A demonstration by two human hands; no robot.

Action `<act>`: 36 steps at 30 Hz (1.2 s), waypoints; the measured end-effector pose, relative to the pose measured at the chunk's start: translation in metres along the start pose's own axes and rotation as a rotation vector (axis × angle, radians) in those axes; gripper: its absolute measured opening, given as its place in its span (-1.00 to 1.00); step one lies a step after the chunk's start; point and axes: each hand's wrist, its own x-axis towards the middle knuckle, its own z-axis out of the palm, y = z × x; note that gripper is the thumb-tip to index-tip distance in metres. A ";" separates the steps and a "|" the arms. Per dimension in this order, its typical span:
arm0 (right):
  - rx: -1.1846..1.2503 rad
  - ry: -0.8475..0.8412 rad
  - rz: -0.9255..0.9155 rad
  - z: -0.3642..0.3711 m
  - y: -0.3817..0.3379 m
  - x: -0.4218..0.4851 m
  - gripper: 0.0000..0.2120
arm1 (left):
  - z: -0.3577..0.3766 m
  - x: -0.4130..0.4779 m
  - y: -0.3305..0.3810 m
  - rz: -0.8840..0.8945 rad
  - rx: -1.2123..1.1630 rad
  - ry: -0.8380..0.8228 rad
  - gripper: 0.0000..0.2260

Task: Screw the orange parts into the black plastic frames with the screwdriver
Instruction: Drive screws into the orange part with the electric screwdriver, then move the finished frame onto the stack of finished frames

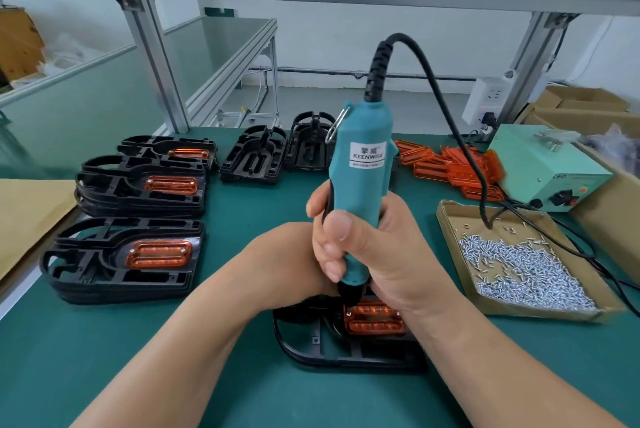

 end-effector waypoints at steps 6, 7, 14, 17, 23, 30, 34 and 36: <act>-0.062 -0.002 -0.083 -0.004 -0.001 -0.005 -0.62 | 0.000 -0.003 0.004 0.009 0.020 0.017 -0.91; -0.087 -0.011 -0.096 -0.004 -0.002 -0.006 -0.64 | 0.000 -0.003 0.005 0.005 0.015 0.020 -0.90; 0.059 0.068 -0.247 -0.010 -0.013 0.003 -0.59 | 0.007 0.004 -0.004 -0.057 0.006 0.099 -0.73; 0.271 0.223 -0.213 -0.030 -0.010 0.005 -0.53 | 0.012 0.011 -0.012 -0.027 0.050 0.100 -0.82; 0.410 0.615 -0.205 -0.081 -0.004 0.001 -0.65 | 0.020 0.014 -0.015 0.072 0.050 0.126 -0.70; 0.456 0.814 -0.226 -0.098 0.002 0.000 -0.67 | 0.019 0.012 -0.019 0.022 0.093 0.216 -0.78; 0.457 0.874 -0.192 -0.090 0.008 0.002 -0.68 | 0.004 0.006 -0.024 -0.018 0.155 0.243 -0.78; 0.440 0.880 -0.184 -0.087 0.011 0.002 -0.67 | -0.007 0.001 -0.029 -0.055 0.215 0.286 -0.77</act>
